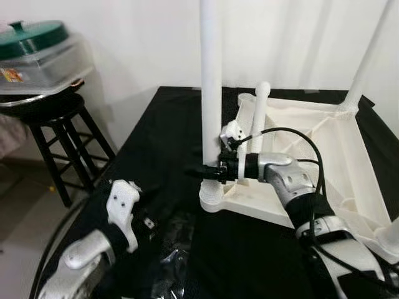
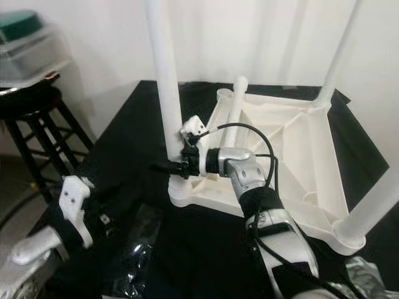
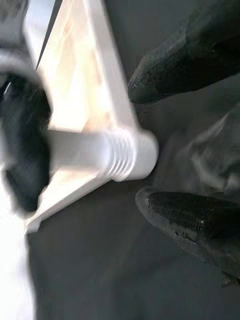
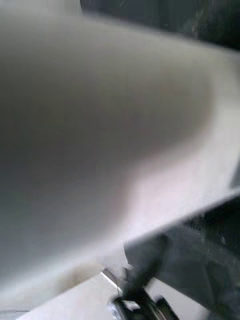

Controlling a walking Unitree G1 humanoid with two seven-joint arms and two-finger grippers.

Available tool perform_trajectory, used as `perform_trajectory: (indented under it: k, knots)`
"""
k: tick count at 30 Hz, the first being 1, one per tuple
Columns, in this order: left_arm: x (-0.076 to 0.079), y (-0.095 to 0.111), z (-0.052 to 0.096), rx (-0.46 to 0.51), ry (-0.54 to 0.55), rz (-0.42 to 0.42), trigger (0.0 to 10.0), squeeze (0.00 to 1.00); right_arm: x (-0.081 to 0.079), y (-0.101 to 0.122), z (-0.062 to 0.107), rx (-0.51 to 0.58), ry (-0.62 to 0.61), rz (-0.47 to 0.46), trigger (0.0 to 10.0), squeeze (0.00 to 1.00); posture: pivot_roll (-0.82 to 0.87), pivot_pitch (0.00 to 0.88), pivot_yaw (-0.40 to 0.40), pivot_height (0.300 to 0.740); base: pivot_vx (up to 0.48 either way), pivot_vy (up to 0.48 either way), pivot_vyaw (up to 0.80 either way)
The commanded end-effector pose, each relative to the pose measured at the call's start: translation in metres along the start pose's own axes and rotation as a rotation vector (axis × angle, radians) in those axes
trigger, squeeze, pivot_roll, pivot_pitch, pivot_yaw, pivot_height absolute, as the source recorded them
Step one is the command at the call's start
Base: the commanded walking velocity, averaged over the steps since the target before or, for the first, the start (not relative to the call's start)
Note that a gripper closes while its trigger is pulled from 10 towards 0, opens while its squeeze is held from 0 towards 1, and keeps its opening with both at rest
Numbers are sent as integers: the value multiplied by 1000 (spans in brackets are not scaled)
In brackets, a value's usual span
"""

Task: Building children table

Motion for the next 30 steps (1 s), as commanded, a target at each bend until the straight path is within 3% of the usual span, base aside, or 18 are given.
perform_trajectory:
  k: [1,4,7,8,9,10,11,12,13,15,22,23,25,26,27,28,29,30]
  knots:
    - [9,-2,2,0,-30,5,10000,0,-5,-3,-4,-14,70,1,0,0,66,58,12,740,0,0,0]
    - [16,-6,4,-1,-51,33,10000,0,-6,-8,-2,-19,64,0,0,0,55,59,12,740,0,0,0]
    - [20,-8,4,17,-68,61,10000,0,-9,-28,2,-44,-45,-14,0,0,28,61,9,740,0,0,0]
    - [22,-9,3,23,-77,58,10000,0,-16,-48,1,-99,-167,-37,0,0,16,61,3,740,0,0,0]
    - [22,-9,3,23,-77,58,10000,0,-16,-48,1,-99,-167,-37,0,0,16,61,3,740,0,0,0]
    - [24,-10,3,26,-92,53,10000,0,-23,-65,-9,-63,-502,-150,0,0,-4,71,10,740,0,0,0]
    - [25,-11,3,26,-112,48,10000,0,-49,-87,-8,-111,-656,-197,0,0,-12,76,17,740,0,0,0]
    - [25,-11,3,26,-112,48,10000,0,-49,-87,-8,-111,-656,-197,0,0,-12,76,17,740,0,0,0]
    - [26,-12,2,22,-132,47,10000,0,-70,-97,-6,-133,-756,-249,0,0,-11,78,28,740,0,0,0]
    - [26,-13,1,16,-147,43,10000,0,-82,-98,-5,-136,-784,-262,0,0,-14,77,29,740,0,0,0]
    - [28,-16,0,2,-192,29,10000,0,-75,-91,-3,-130,-794,-229,0,0,-26,57,37,740,0,0,0]
    - [28,-17,-2,-2,-212,27,10000,0,-69,-90,-2,-134,-794,-225,4196,0,-16,55,30,740,0,0,0]
    - [28,-17,-2,-2,-212,27,10000,0,-69,-90,-2,-134,-794,-225,4196,0,-16,55,30,740,0,0,0]
    - [29,-18,-2,-3,-220,26,10000,0,-65,-85,-4,-107,-757,-231,10000,0,-10,52,29,740,0,0,0]
    - [29,-18,-2,-3,-220,26,10000,0,-65,-85,-4,-107,-757,-231,10000,0,-10,52,29,740,0,0,0]
    - [28,-19,-4,-1,-216,26,10000,0,-62,-72,-10,-55,-626,-212,10000,1000,-7,45,28,740,0,0,0]
    - [28,-19,-4,-1,-216,26,10000,0,-62,-72,-10,-55,-626,-212,10000,1000,-7,45,28,740,0,0,0]
    - [28,-19,-5,1,-210,25,10000,0,-59,-59,-13,-18,-526,-184,10000,1000,-4,43,27,740,0,0,0]
Point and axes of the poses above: a point about 5 cm out from each wrist's last joint towards the gripper, its own z axis pointing back from the gripper into the wrist, its own y axis along the axis of the wrist's last joint, x = y × z, the point moved 2 cm from there along -z, pointing out of the wrist towards the gripper, and after that the axes turned 2 degrees about -z, right-handed, at the moved point
